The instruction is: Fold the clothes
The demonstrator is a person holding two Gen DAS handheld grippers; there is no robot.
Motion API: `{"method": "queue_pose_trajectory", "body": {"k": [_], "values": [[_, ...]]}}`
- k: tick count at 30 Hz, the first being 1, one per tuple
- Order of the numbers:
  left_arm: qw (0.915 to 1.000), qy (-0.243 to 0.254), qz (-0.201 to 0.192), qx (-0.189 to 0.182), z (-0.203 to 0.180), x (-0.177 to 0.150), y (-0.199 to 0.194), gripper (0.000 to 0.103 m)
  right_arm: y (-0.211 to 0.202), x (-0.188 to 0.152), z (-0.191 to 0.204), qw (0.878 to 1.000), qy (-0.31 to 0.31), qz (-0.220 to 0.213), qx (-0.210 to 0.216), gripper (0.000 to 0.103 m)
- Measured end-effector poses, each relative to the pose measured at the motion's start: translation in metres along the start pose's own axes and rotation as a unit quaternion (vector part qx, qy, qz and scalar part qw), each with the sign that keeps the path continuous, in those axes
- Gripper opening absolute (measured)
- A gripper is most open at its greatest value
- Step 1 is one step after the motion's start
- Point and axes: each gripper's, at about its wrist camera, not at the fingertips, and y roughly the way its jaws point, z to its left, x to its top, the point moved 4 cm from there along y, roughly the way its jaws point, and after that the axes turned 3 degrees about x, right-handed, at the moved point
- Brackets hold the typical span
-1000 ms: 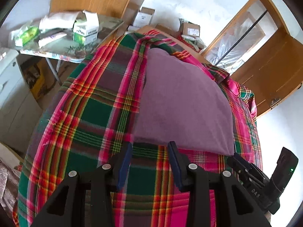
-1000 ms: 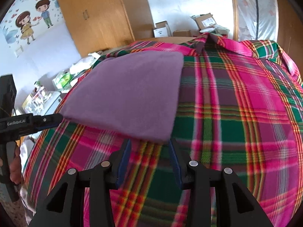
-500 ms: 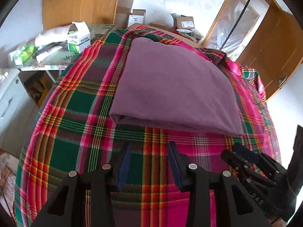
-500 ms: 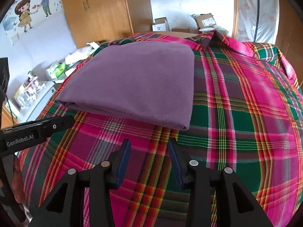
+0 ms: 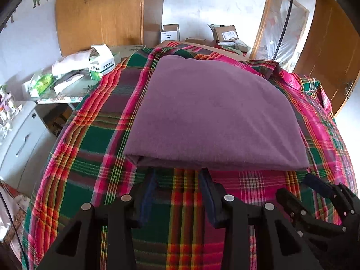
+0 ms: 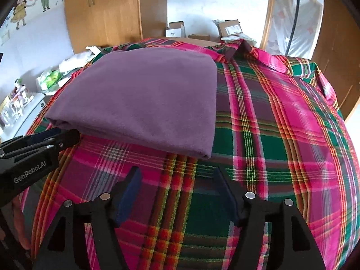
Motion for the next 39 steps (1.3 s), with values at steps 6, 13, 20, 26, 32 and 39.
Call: {"method": "queue_pose_trajectory", "body": {"k": [6,13,20,26,32,39], "values": [[0.9998,0.014,-0.014,0.007,-0.003,0.002,0.003,0.043,0.001,0.001,-0.001,1.000,0.004,0.001,-0.001,0.073],[0.9994,0.024,-0.015,0.018,-0.007,0.003,0.005,0.045,0.002,0.003,-0.001,1.000,0.004,0.002,-0.002,0.075],[0.9995,0.022,-0.013,0.019,-0.011,0.003,0.006,0.053,0.005,0.004,-0.003,1.000,-0.002,0.003,0.001,0.078],[0.9995,0.021,-0.013,0.019,-0.011,0.003,0.007,0.054,0.004,0.004,-0.003,1.000,0.000,0.002,0.001,0.078],[0.9995,0.021,-0.013,0.019,-0.011,0.003,0.008,0.054,0.004,0.004,-0.003,1.000,0.001,0.002,0.003,0.078],[0.9995,0.021,-0.014,0.020,-0.011,0.003,0.007,0.054,0.004,0.004,-0.003,1.000,0.001,0.002,0.002,0.078]]}}
